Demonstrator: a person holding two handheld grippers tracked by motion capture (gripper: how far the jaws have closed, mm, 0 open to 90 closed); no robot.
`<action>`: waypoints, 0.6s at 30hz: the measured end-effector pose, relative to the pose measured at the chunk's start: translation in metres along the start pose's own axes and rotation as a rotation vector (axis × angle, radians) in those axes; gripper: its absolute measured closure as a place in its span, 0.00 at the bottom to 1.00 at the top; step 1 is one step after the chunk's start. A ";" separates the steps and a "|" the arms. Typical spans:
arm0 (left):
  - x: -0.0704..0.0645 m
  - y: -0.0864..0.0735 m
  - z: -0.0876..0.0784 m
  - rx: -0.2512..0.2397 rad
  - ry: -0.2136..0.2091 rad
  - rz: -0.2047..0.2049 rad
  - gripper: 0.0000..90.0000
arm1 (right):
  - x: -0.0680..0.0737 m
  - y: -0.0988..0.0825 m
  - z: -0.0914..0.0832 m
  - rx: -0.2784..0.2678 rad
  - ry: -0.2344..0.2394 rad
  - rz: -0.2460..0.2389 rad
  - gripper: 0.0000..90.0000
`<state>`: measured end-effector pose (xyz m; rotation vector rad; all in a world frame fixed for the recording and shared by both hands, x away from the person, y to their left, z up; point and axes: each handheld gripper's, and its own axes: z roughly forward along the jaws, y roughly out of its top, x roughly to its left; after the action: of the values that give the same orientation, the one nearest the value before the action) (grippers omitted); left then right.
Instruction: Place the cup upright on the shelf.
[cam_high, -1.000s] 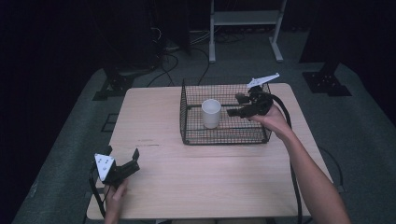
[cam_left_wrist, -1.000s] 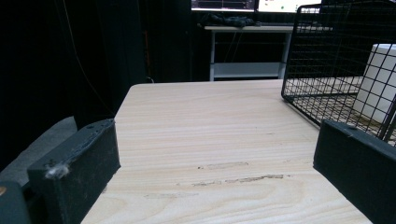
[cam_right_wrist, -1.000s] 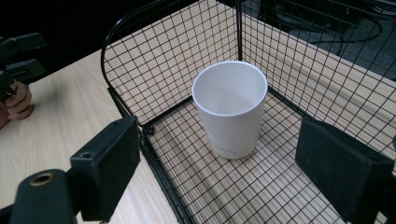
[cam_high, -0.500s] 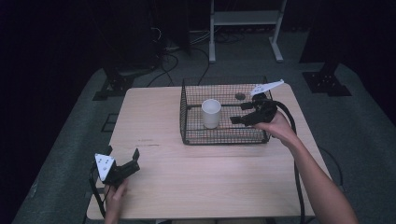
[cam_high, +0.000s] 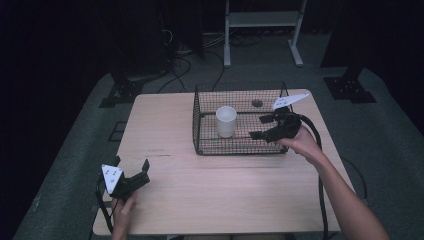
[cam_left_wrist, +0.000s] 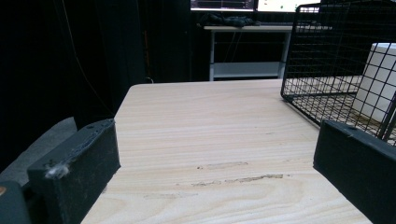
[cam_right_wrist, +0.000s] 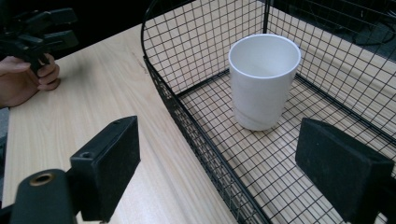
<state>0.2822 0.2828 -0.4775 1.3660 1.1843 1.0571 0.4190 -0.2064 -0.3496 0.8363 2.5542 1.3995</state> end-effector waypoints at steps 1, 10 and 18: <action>0.000 0.000 0.000 0.000 -0.001 0.001 0.00 | 0.001 -0.001 0.000 0.008 0.000 0.000 0.15; 0.000 0.000 0.000 0.000 -0.001 0.001 0.00 | 0.005 -0.017 -0.003 0.009 0.012 0.005 0.15; 0.000 0.000 0.000 0.000 0.000 0.002 0.00 | 0.008 -0.028 -0.009 0.000 0.013 0.007 0.15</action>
<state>0.2822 0.2826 -0.4775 1.3676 1.1835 1.0581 0.3978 -0.2211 -0.3663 0.8391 2.5630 1.4112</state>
